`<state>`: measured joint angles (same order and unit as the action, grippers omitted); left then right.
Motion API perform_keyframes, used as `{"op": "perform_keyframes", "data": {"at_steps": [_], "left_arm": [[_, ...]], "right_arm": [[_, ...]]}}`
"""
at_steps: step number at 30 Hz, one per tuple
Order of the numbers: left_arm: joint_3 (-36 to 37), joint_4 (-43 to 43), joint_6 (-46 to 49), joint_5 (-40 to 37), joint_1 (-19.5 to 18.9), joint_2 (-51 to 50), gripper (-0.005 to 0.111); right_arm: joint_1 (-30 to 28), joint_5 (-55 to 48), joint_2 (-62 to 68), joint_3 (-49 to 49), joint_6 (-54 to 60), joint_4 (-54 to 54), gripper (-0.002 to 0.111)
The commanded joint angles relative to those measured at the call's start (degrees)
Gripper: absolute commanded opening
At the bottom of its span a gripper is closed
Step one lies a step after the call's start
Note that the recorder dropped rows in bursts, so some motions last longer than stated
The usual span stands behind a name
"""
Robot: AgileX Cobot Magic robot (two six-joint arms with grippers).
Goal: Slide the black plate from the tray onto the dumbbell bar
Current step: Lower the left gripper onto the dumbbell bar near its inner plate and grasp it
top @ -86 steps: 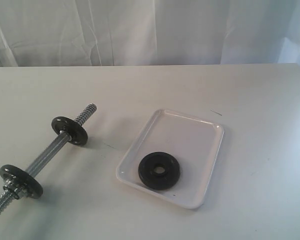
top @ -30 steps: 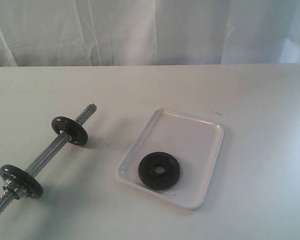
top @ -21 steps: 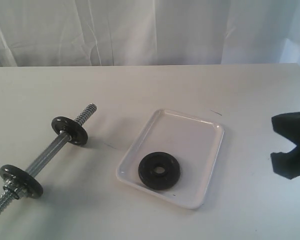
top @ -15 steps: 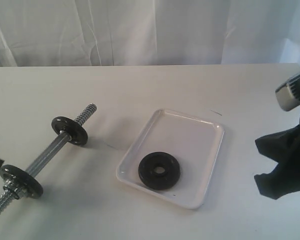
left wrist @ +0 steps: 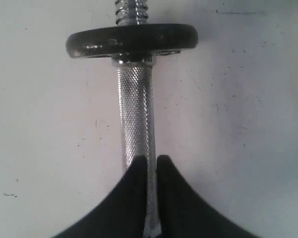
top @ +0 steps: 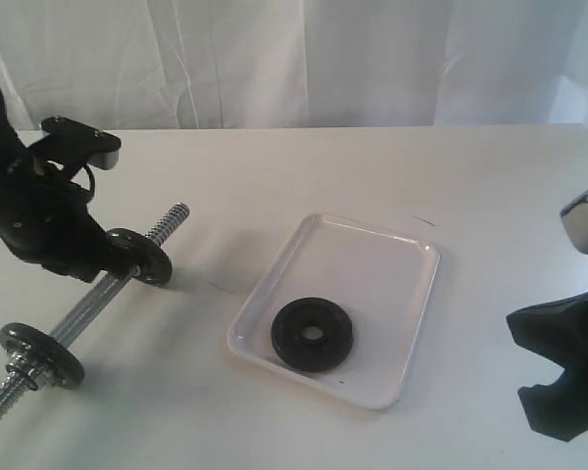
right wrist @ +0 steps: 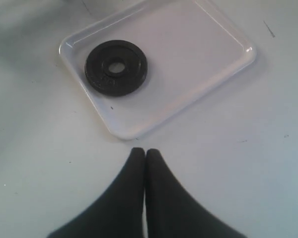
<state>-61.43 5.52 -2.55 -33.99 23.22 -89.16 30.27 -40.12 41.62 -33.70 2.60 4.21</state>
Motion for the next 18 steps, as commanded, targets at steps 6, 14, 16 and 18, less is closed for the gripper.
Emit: {"op": "perform_keyframes", "data": {"at_steps": [6, 14, 16, 18], "left_arm": [[-1.62, -0.29, -0.17, 4.15, 0.24, -7.76, 0.090], [-1.62, 0.07, -0.17, 7.93, 0.24, -11.24, 0.081], [-1.62, 0.07, -0.17, 8.57, 0.24, -11.41, 0.079], [-1.62, 0.07, -0.17, 8.72, 0.24, -11.56, 0.078]], "right_arm": [[0.11, 1.11, -0.88, 0.16, 0.40, 1.24, 0.000], [0.11, 1.21, -0.88, 0.16, 0.40, 1.72, 0.000], [0.11, 1.36, -0.88, 0.16, 0.40, 1.84, 0.000], [0.11, 1.36, -0.88, 0.16, 0.40, 1.84, 0.000]]}}
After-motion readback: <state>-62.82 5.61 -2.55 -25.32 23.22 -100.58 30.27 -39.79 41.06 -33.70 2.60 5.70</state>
